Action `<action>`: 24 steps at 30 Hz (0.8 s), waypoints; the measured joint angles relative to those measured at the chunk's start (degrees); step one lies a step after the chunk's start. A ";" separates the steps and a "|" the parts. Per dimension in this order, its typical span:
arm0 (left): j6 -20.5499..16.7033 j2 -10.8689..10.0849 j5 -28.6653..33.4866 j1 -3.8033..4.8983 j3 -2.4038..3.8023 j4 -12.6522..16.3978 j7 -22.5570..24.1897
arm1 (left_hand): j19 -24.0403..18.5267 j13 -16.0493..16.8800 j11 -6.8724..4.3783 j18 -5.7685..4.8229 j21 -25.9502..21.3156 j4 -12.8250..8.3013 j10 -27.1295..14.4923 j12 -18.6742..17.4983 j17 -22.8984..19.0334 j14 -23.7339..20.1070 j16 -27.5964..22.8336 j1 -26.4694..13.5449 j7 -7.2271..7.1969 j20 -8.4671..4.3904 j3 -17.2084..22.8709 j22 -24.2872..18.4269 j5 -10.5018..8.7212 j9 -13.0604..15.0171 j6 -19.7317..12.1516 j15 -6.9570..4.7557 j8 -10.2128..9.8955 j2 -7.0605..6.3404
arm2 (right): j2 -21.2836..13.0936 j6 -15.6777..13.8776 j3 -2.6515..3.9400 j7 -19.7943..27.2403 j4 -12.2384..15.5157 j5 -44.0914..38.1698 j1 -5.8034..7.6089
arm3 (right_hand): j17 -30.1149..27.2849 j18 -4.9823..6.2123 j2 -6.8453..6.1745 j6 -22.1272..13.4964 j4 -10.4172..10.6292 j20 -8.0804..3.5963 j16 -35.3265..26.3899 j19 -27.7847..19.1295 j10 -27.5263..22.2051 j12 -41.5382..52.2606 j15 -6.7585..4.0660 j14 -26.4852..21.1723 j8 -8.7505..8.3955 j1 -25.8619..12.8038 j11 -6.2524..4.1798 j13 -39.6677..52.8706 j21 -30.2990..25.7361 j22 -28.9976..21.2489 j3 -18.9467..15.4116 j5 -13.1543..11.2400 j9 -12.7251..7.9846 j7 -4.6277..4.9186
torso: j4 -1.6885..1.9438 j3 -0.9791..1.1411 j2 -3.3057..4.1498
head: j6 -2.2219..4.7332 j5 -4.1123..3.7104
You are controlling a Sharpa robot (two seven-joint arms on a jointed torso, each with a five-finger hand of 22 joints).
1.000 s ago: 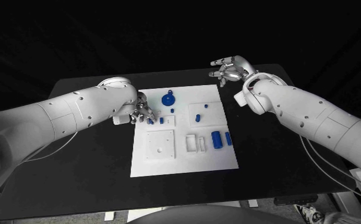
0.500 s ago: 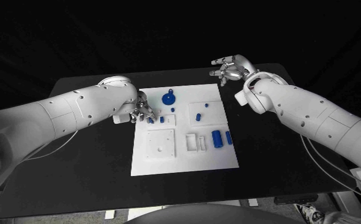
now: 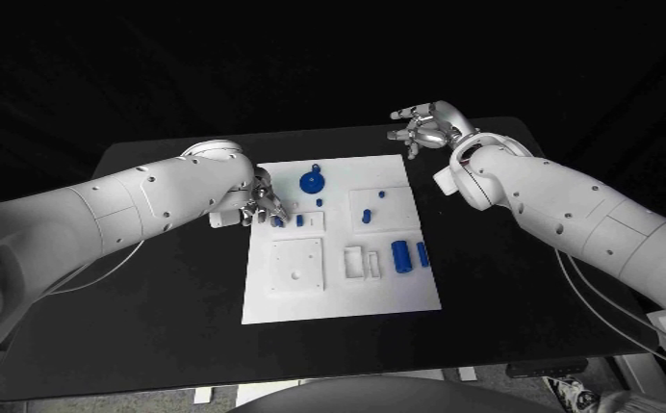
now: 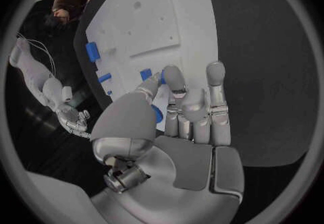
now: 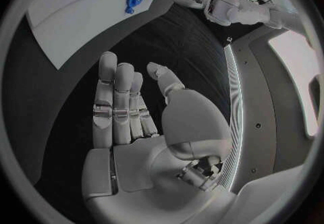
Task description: Assemble the parts on the task board
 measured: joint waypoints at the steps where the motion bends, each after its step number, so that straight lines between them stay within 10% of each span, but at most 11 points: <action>1: -0.07 -0.01 -0.01 0.00 0.00 0.01 0.00 | 0.00 0.00 0.00 0.00 0.00 0.00 0.00 0.00 0.00 0.00 0.00 0.00 0.00 0.00 0.00 0.00 0.00 0.00 0.00 0.00 0.00 0.00 | 0.00 0.00 0.00 0.00 0.00 0.00 0.00 | 0.00 0.00 0.00 0.00 0.00 0.00 0.00 0.00 0.00 0.00 0.00 0.00 0.00 0.00 0.00 0.00 0.00 0.00 0.00 0.00 0.00 0.00 | 0.00 0.00 0.00 | 0.01 -0.01; 24: -3.02 -0.43 0.59 -0.01 0.00 1.16 0.71 | 0.00 -0.02 0.44 0.00 -0.23 -3.07 -0.20 -0.26 -0.82 0.00 -0.62 1.31 0.85 0.00 1.79 -0.02 1.46 0.12 -0.64 0.00 -0.09 1.31 | -0.04 0.00 0.00 0.01 0.01 0.00 0.00 | -0.09 0.00 0.00 0.09 0.00 0.00 0.00 0.00 0.00 0.00 0.00 0.00 0.00 0.00 0.00 -0.06 0.00 -0.16 0.00 0.00 0.00 -0.09 | 0.03 0.00 0.02 | -0.19 -0.08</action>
